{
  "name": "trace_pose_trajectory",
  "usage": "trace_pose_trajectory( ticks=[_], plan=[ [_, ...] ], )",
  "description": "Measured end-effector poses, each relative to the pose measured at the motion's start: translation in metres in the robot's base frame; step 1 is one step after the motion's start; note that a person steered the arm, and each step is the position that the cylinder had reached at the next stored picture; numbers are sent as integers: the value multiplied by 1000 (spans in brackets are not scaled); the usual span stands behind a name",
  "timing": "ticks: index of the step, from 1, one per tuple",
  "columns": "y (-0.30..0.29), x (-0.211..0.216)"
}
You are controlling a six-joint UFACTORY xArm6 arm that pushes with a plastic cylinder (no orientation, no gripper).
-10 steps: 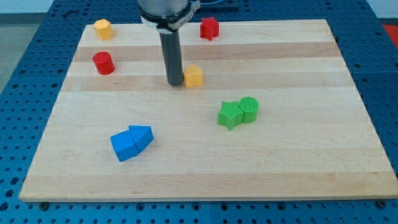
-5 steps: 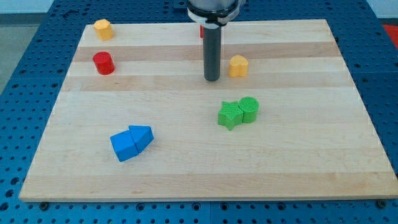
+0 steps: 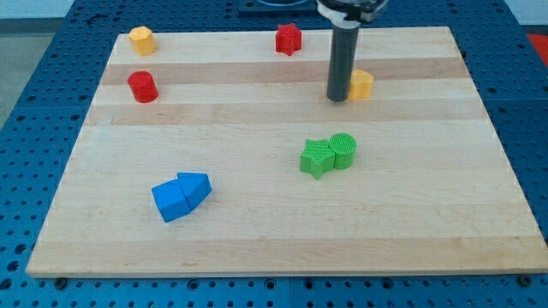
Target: Push the yellow heart to the top right
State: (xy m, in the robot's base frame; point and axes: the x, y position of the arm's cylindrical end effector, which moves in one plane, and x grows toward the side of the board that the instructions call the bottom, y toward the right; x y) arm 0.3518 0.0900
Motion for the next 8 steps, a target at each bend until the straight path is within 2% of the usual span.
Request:
trace_pose_trajectory(
  ticks=[1,3,5,6,7,8],
  plan=[
    [24,-10],
    [30,8],
    [67,-41],
    [75,-47],
    [74,-15],
    [82,-11]
  ],
)
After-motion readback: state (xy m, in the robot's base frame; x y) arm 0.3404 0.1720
